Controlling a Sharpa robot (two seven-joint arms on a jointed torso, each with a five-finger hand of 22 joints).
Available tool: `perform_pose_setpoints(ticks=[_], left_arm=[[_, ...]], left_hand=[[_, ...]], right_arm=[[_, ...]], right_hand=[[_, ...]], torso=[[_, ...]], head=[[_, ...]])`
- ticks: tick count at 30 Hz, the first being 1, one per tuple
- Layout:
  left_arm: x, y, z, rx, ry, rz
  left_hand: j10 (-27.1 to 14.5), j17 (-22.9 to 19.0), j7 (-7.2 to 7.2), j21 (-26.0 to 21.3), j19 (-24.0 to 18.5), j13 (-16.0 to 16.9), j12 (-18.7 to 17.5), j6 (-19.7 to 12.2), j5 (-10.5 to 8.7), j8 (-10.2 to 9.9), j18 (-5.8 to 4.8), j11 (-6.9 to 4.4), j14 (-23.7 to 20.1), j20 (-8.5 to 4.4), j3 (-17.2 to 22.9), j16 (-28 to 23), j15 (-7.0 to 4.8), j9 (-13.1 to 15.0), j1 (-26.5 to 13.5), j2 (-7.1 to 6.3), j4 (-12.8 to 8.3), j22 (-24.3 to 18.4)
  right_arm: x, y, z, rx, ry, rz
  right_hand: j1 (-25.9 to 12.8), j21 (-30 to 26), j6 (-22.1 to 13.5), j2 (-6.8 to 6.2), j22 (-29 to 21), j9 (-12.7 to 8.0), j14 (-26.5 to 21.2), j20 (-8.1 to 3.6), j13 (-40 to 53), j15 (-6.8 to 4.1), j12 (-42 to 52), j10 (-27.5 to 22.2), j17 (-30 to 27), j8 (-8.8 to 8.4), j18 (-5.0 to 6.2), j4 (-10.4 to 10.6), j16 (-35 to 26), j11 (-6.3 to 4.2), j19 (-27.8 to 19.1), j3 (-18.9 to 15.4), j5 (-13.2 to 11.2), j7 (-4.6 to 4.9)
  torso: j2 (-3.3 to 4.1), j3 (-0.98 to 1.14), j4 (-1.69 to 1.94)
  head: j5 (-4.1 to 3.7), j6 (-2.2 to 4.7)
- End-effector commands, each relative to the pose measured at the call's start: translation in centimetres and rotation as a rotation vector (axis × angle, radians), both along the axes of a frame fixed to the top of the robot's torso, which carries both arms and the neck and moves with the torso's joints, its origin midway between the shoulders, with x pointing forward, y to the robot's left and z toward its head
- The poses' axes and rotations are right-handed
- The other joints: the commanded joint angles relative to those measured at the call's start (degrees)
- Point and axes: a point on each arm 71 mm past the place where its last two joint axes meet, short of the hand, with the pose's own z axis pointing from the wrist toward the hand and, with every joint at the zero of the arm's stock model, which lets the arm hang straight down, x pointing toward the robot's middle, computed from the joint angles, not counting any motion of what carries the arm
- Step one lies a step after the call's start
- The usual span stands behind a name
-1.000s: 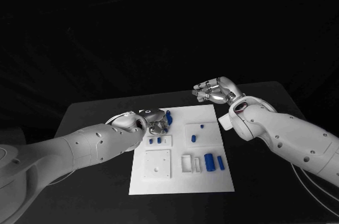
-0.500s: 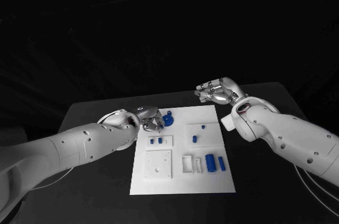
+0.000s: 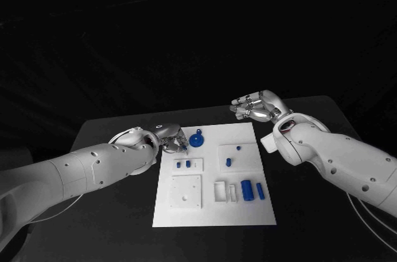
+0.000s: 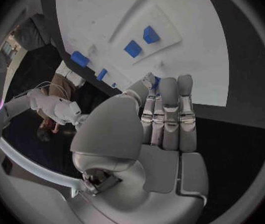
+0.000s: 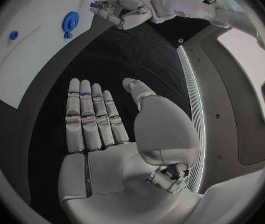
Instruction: Assemble the parts on the task board
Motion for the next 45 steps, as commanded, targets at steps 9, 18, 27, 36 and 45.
perform_pose_setpoints(ticks=[9,18,27,36,45], left_arm=[[0.10,-0.14,-0.45,0.042,0.048,-0.018],[0.28,-0.31,-0.58,0.057,0.050,-0.022],[0.39,-0.46,-0.67,0.062,0.052,-0.024],[0.32,-0.60,-0.83,0.072,0.071,-0.029],[0.34,-0.56,-0.94,0.078,0.084,-0.028]], left_hand=[[-0.07,0.08,-0.10,0.17,-0.57,-0.03,-0.23,0.11,-0.23,0.36,0.81,0.17,-0.09,-0.04,-0.11,-0.45,0.06,0.04,-0.16,-0.15,0.16,1.18],[-0.07,0.11,-0.09,0.21,-0.66,-0.03,-0.23,0.07,-0.23,0.35,0.82,0.17,-0.12,-0.03,-0.13,-0.46,0.06,0.04,-0.06,-0.20,0.18,1.20],[-0.16,0.13,-0.06,0.27,-0.68,-0.03,-0.23,-0.04,-0.23,0.34,0.83,0.21,-0.12,-0.02,-0.11,-0.47,0.08,0.03,-0.06,-0.21,0.19,1.20],[-0.18,0.12,-0.05,0.30,-0.75,-0.03,-0.22,-0.05,-0.28,0.36,0.84,0.22,-0.18,0.01,-0.07,-0.54,0.10,0.04,-0.07,-0.17,0.23,1.19],[-0.16,0.13,-0.06,0.32,-0.77,-0.02,-0.22,-0.04,-0.25,0.36,0.85,0.20,-0.18,0.00,-0.05,-0.54,0.10,0.04,0.01,-0.20,0.17,1.20]], right_arm=[[-0.05,0.14,0.01,-0.007,-0.004,0.014],[-0.06,0.23,0.01,-0.006,-0.005,0.016],[-0.06,0.25,0.02,-0.005,-0.005,0.016],[-0.04,0.26,0.00,-0.005,-0.005,0.016],[-0.02,0.28,-0.02,-0.005,-0.005,0.017]], right_hand=[[-0.09,-0.24,-0.16,-0.20,-0.07,0.03,-0.39,-0.01,-0.09,-0.02,-0.37,-0.33,-0.09,-0.02,0.82,0.11,-0.23,-0.16,-0.28,0.33,0.26,-0.07],[-0.09,-0.24,-0.16,-0.20,-0.07,0.03,-0.39,-0.01,-0.09,-0.02,-0.37,-0.33,-0.09,-0.02,0.82,0.11,-0.23,-0.16,-0.28,0.33,0.26,-0.07],[-0.09,-0.24,-0.16,-0.20,-0.07,0.03,-0.39,-0.01,-0.09,-0.02,-0.37,-0.33,-0.09,-0.02,0.82,0.11,-0.23,-0.16,-0.28,0.33,0.26,-0.07],[-0.09,-0.24,-0.16,-0.20,-0.07,0.03,-0.39,-0.01,-0.09,-0.02,-0.37,-0.33,-0.09,-0.02,0.82,0.11,-0.23,-0.16,-0.28,0.33,0.26,-0.07],[-0.09,-0.24,-0.16,-0.20,-0.07,0.03,-0.39,-0.01,-0.09,-0.02,-0.37,-0.33,-0.09,-0.02,0.82,0.11,-0.23,-0.16,-0.28,0.33,0.26,-0.07]], torso=[[-0.01,0.09,-0.14],[-0.02,0.09,-0.23],[-0.01,0.10,-0.15],[-0.01,0.03,-0.12],[0.02,0.03,-0.16]], head=[[0.23,-0.01],[0.26,0.00],[0.14,-0.04],[0.15,-0.19],[0.16,-0.21]])
